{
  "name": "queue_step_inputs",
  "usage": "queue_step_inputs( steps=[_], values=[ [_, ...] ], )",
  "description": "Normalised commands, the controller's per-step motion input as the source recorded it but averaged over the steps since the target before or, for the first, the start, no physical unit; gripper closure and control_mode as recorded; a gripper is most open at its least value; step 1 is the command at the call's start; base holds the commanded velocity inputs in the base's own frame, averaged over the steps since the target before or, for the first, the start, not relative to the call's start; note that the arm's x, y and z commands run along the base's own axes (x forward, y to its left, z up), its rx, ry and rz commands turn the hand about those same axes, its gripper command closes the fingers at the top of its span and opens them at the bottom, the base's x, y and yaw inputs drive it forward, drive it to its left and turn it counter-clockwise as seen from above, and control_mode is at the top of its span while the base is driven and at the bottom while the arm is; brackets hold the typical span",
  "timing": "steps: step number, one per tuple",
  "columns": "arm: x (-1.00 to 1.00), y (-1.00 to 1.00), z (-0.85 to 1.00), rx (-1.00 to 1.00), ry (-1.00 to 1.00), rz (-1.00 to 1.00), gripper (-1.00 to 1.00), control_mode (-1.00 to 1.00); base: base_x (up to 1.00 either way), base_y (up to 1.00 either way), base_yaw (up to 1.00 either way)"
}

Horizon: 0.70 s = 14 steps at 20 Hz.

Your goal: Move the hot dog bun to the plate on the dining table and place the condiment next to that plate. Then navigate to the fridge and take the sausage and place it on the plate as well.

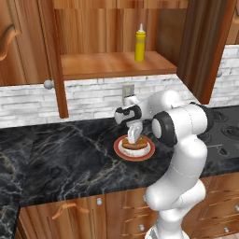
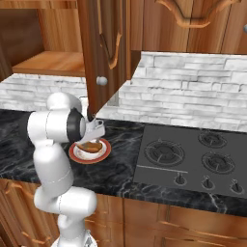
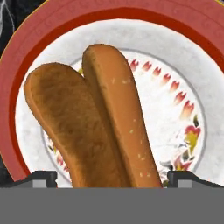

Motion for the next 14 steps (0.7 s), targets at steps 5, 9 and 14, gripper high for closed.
queue_step_inputs(
  steps=[5,9,14],
  values=[
    [-0.11,0.16,-0.3,-0.08,-0.01,0.22,-1.0,-1.0,0.0,0.0,0.0],
    [0.0,0.03,-0.3,-0.05,0.0,0.26,-1.0,-1.0,0.0,0.0,0.0],
    [0.0,0.01,-0.52,-0.02,0.0,0.24,-1.0,-1.0,0.0,0.0,0.0]
  ],
)
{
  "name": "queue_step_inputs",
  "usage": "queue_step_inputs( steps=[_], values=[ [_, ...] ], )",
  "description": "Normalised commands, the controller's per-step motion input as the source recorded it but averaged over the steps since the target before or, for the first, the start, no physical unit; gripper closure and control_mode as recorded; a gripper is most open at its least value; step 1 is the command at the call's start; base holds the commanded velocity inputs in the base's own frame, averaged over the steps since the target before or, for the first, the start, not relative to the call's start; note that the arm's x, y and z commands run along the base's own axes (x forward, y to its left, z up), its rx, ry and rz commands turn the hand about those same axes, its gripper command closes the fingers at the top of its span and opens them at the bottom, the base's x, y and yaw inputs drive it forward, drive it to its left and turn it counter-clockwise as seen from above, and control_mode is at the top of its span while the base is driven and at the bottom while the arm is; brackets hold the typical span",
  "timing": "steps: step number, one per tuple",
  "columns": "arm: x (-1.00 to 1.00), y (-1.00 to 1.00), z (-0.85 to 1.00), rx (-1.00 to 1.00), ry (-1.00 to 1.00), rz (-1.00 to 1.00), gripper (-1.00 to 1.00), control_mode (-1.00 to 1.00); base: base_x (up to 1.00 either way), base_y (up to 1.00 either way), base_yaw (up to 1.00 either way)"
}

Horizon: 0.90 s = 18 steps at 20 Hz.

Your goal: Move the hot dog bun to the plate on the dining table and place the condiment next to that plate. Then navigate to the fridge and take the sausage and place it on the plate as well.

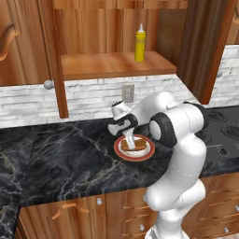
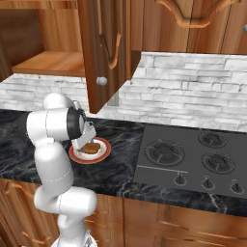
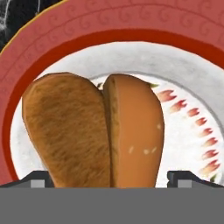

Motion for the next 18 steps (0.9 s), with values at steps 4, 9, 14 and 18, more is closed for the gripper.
queue_step_inputs(
  steps=[4,9,14,18],
  values=[
    [0.0,-0.04,-0.7,0.01,-0.01,0.24,-1.0,-1.0,0.0,0.0,0.0],
    [-0.04,-0.02,-0.55,0.01,-0.05,0.17,1.0,-1.0,0.0,0.0,0.0],
    [-0.57,-0.05,0.36,0.0,-0.28,-0.05,1.0,-1.0,0.0,0.0,0.0],
    [-0.47,-0.15,1.0,0.04,-0.1,-0.19,1.0,-1.0,0.0,0.0,0.0]
  ],
)
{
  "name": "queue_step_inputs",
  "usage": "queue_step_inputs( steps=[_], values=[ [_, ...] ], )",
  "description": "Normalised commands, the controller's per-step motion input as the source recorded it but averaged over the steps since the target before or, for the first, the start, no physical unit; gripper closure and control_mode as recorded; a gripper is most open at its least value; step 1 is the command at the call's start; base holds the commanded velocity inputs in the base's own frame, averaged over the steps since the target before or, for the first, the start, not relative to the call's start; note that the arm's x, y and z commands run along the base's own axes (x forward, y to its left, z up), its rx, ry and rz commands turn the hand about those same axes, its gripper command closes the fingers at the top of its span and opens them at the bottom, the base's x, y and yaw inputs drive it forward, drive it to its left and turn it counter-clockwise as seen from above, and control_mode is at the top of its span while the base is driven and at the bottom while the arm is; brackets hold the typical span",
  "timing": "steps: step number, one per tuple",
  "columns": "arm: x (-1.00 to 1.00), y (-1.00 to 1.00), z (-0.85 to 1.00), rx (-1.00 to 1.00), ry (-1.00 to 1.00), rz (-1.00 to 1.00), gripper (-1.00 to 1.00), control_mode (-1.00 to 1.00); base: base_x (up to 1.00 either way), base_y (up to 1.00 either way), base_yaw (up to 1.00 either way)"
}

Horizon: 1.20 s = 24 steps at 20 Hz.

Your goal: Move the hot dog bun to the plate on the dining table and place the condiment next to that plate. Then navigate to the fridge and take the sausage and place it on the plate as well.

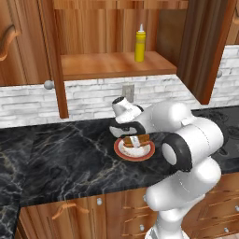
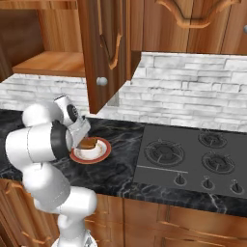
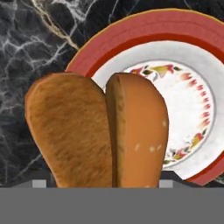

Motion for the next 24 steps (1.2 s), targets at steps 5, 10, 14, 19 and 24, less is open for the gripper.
queue_step_inputs(
  steps=[5,10,14,19,24],
  values=[
    [-0.5,-0.11,0.93,0.14,0.0,-0.29,1.0,-1.0,0.0,0.0,0.0],
    [-0.46,-0.07,0.76,0.05,-0.08,-0.35,1.0,-1.0,0.0,0.0,0.0],
    [-0.6,-0.02,0.66,0.0,-0.3,-0.31,1.0,-1.0,0.0,0.0,0.0],
    [-0.67,-0.04,0.64,0.0,-0.31,-0.24,1.0,-1.0,0.0,0.0,0.0],
    [-0.31,-0.08,0.26,0.02,-0.22,-0.07,1.0,-1.0,0.0,0.0,0.0]
  ],
)
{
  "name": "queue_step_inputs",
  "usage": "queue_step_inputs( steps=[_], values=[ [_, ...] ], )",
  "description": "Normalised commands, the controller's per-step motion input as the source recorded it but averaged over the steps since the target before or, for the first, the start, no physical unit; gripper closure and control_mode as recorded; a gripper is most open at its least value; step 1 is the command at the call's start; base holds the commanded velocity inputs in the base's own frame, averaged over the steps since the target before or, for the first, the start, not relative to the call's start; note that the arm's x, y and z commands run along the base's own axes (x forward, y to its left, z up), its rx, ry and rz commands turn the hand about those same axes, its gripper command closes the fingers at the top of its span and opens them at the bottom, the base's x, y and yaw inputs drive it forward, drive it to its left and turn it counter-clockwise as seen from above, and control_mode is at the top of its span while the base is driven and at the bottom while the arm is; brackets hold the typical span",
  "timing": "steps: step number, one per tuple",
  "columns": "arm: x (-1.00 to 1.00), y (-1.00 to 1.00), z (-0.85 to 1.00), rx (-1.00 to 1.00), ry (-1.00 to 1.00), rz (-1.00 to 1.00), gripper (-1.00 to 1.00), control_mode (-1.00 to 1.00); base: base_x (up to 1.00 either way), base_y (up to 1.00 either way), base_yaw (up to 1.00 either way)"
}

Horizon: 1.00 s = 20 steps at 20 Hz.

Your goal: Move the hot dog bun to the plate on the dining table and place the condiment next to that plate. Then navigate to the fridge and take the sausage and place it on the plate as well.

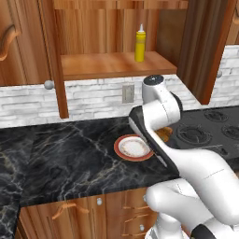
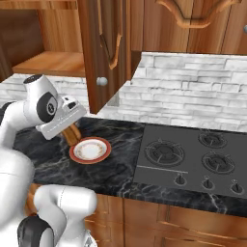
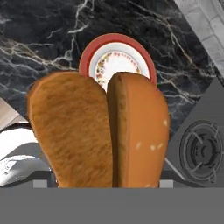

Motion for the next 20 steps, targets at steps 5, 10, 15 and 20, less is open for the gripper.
queue_step_inputs(
  steps=[5,10,15,20],
  values=[
    [-0.3,-0.03,0.44,0.0,-0.26,-0.06,1.0,-1.0,0.0,0.0,0.0],
    [-0.11,-0.02,0.18,0.0,-0.09,-0.02,1.0,1.0,-0.2,-0.01,-0.05],
    [0.0,0.0,0.0,0.0,0.0,0.0,1.0,1.0,-0.37,0.0,-0.31],
    [0.0,0.0,0.0,0.0,0.0,0.0,1.0,1.0,-0.49,0.0,-0.61]
  ],
)
